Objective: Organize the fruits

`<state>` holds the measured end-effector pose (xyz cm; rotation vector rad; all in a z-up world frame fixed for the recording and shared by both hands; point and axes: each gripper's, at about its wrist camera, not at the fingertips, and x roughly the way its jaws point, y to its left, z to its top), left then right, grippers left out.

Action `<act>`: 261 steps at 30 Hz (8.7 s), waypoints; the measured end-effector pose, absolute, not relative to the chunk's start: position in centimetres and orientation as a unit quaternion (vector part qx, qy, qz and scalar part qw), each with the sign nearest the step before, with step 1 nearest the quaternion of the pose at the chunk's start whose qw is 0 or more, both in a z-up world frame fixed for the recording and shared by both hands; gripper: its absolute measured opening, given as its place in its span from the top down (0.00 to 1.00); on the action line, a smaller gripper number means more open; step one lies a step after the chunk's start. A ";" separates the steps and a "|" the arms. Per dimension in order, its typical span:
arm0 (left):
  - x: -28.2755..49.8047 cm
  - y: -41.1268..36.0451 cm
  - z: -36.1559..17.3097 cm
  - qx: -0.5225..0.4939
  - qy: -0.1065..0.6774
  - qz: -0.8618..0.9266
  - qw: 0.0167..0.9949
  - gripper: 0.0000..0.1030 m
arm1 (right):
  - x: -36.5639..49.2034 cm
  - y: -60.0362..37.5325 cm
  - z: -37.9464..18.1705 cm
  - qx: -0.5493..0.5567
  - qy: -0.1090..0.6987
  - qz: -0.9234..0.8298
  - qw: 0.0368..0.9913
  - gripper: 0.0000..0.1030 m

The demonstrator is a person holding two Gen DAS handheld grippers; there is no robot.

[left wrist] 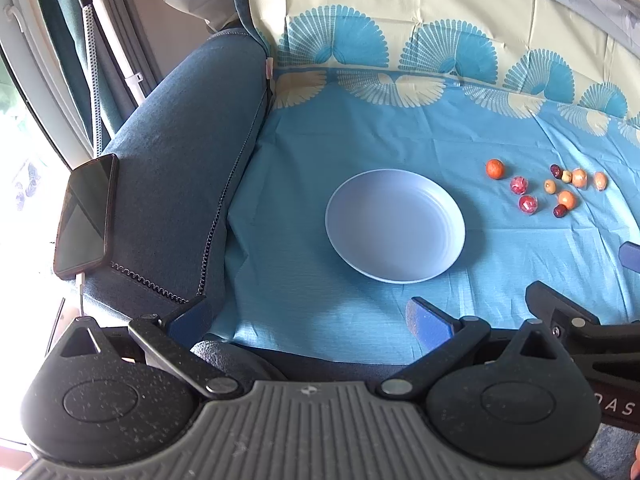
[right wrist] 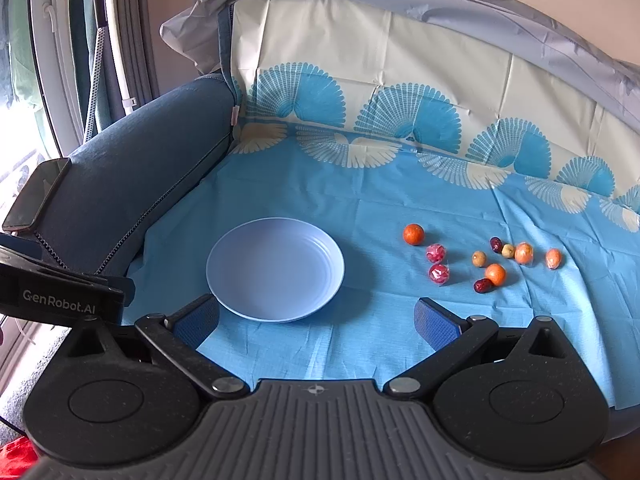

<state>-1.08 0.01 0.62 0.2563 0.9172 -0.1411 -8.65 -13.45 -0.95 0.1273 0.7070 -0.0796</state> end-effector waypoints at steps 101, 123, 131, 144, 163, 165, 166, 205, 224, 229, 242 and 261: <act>-4.3 3.6 8.0 0.025 0.266 -0.179 0.947 0.74 | -11.2 -14.0 2.4 0.096 0.222 0.024 0.970 0.64; 2.7 0.2 1.3 0.034 0.334 -0.187 0.923 0.74 | -4.2 -14.2 -3.6 0.091 0.294 0.021 0.951 0.64; 8.4 -2.9 -5.6 0.060 0.394 -0.187 0.898 0.74 | 1.5 -14.4 -9.1 0.054 0.332 0.031 0.941 0.64; 14.7 -6.0 -14.1 0.124 0.466 -0.184 0.857 0.71 | 8.1 -14.5 -16.0 0.024 0.406 0.043 0.912 0.64; 1.3 3.3 -2.9 0.089 0.417 -0.101 0.899 0.00 | -5.6 -11.9 -4.4 0.005 0.342 0.048 0.938 0.01; -0.5 4.3 -1.8 0.079 0.406 -0.095 0.905 0.00 | -7.4 -11.2 -3.0 0.014 0.327 0.044 0.944 0.01; -1.3 4.4 -1.2 0.075 0.399 -0.097 0.909 0.00 | -8.0 -11.0 -2.5 0.020 0.319 0.045 0.947 0.01; -7.1 1.3 1.9 0.118 0.357 -0.133 0.917 0.00 | -13.9 -13.2 -0.7 0.094 0.297 -0.010 0.950 0.01; 0.3 -8.5 -1.5 0.120 0.426 -0.167 0.881 0.00 | -10.3 -24.6 -5.9 0.173 0.306 -0.112 0.930 0.01; 4.0 -14.0 -3.7 0.117 0.439 -0.192 0.870 0.00 | -7.8 -31.5 -8.1 0.176 0.303 -0.179 0.919 0.01; 13.0 -31.3 -13.5 0.158 0.440 -0.236 0.852 0.00 | 3.9 -46.9 -20.1 0.182 0.357 -0.234 0.886 0.28; 18.6 -34.3 -18.8 0.122 0.477 -0.223 0.841 0.68 | 11.6 -49.3 -25.2 0.097 0.370 -0.207 0.900 0.62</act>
